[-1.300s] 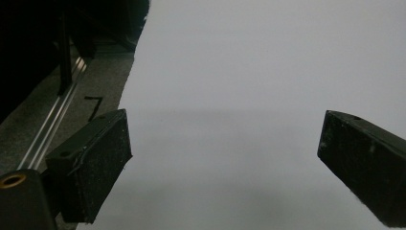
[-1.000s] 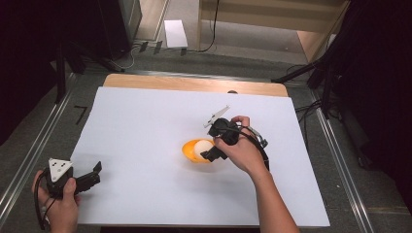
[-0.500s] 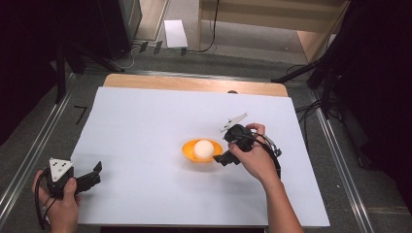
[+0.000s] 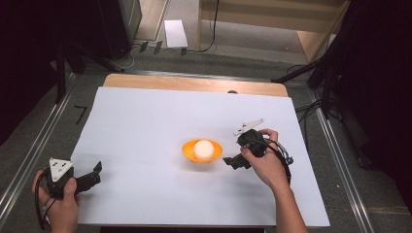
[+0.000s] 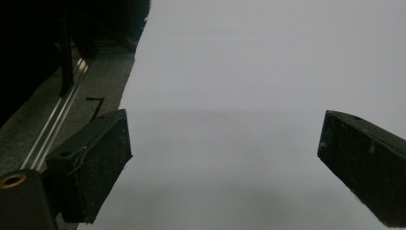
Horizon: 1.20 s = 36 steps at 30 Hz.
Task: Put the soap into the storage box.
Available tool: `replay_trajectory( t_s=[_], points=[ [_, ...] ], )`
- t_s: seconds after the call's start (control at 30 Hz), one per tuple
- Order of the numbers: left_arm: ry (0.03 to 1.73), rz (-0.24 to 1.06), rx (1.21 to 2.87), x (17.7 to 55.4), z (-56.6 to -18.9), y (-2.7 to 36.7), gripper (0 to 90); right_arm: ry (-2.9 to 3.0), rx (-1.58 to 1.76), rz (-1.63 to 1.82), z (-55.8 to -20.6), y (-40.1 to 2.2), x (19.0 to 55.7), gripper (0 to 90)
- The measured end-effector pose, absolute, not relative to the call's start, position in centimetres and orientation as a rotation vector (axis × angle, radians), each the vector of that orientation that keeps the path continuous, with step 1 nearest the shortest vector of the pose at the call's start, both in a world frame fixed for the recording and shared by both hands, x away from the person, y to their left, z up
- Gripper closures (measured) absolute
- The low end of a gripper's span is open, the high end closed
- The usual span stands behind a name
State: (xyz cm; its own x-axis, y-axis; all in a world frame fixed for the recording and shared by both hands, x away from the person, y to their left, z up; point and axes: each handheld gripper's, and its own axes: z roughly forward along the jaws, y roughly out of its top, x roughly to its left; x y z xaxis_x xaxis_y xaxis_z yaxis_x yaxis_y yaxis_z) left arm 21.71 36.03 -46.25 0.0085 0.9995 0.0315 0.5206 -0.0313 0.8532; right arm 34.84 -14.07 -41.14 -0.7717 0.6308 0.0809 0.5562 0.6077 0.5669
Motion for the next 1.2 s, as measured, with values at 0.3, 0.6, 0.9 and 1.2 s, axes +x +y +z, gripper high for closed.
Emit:
replay_trajectory(
  t_s=[0.3,0.6,0.9,1.2],
  points=[
    [1.586,0.924,1.628,21.7,-46.3,36.0,4.5,2.644,1.043,0.921,-41.7,-15.8,34.1,0.0],
    [1.586,0.924,1.629,21.7,-46.3,36.0,4.4,2.590,1.079,0.950,-42.7,-17.7,33.4,0.0],
    [1.587,0.924,1.628,21.7,-46.3,36.0,4.4,2.534,1.134,0.998,-43.5,-19.7,32.6,0.0],
    [1.586,0.927,1.631,21.7,-46.2,36.0,4.5,2.447,1.197,1.082,-44.4,-21.8,31.6,0.0]
  ],
)
